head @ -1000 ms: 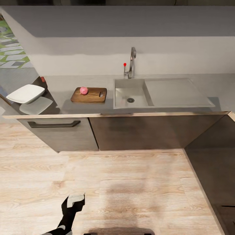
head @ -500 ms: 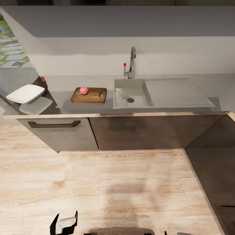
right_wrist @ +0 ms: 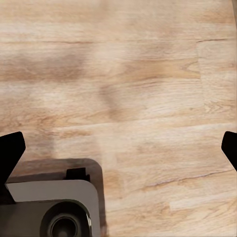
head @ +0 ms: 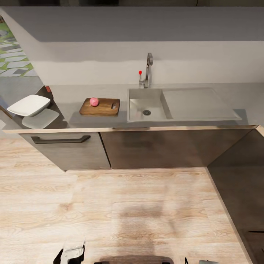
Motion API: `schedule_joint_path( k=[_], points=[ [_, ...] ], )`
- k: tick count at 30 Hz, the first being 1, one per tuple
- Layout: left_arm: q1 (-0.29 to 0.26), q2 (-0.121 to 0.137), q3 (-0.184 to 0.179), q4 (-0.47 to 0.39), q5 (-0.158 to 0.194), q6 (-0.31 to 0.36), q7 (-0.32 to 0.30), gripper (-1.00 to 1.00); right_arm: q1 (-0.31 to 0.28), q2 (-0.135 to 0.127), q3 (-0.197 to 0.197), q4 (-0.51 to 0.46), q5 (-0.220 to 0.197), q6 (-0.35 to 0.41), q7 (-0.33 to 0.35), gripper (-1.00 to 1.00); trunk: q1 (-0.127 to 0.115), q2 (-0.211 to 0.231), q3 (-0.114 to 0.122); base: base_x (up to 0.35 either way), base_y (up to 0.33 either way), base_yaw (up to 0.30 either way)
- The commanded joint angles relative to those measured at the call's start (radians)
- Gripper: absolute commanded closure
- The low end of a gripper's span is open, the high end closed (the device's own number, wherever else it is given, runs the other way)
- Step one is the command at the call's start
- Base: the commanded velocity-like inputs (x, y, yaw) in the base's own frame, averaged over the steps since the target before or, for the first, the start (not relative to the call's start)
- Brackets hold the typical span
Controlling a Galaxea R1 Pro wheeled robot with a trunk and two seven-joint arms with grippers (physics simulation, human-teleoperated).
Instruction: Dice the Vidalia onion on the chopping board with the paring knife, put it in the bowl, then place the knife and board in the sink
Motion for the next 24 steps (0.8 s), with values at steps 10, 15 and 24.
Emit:
schedule_joint_path(
  k=[10,15,24],
  points=[
    [-0.001,0.007,-0.009,0.003,0.000,0.367,0.002,-1.00,-0.001,0.004,-0.009,0.009,0.010,-0.003,-0.014,-1.00,0.000,-0.002,-0.001,0.000,0.000,0.000],
    [-0.001,0.007,-0.009,0.003,0.000,0.381,0.002,-1.00,-0.001,0.007,-0.009,0.010,0.008,-0.004,-0.014,-1.00,0.000,-0.002,0.001,0.000,0.000,0.000],
    [-0.001,0.007,-0.009,0.003,0.000,0.382,0.003,-1.00,-0.001,0.008,-0.008,0.012,0.007,-0.005,-0.014,-1.00,0.000,-0.002,0.014,0.000,0.000,0.000]
  ],
)
